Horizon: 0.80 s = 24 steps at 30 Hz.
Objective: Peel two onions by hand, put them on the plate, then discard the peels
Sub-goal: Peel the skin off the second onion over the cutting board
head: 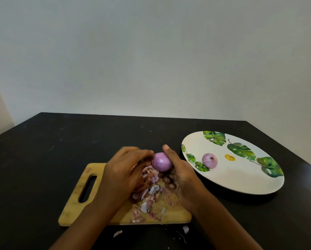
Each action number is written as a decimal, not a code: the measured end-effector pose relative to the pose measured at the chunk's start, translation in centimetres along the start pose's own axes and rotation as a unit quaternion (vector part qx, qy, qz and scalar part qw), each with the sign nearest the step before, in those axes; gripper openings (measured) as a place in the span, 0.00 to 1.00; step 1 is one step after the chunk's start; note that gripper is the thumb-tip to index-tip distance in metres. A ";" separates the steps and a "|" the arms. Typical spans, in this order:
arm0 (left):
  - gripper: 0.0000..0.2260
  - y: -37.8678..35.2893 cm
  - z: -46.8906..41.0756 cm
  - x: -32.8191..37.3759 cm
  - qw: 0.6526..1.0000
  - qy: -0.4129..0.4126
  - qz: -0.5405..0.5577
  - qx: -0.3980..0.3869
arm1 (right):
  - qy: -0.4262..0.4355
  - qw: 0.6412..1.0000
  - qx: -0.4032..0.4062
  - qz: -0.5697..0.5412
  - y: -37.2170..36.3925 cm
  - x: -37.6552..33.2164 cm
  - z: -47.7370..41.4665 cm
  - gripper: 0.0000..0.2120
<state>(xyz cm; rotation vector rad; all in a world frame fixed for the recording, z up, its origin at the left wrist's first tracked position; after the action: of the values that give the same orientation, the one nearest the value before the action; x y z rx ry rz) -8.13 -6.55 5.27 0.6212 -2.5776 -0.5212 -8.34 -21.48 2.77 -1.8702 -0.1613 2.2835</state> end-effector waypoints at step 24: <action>0.10 0.7 -0.5 1.6 0.989 0.115 0.054 -0.070 | 0.081 0.993 -0.027 0.084 0.5 -1.7 0.8 0.14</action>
<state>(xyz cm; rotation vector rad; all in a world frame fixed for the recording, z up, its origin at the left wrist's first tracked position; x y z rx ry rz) -9.45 -6.95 6.49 0.4613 -2.3191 -0.5542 -8.83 -22.33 4.48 -2.1619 -0.0432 2.2383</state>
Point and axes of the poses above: each hand's wrist, its own z-axis away from the middle knuckle, its own y-axis out of the back of the hand, x = y × z, the point moved 3 cm from there along -z, towards the middle knuckle, and after that the axes turned 1 degree about -x, right-handed, at the moved point
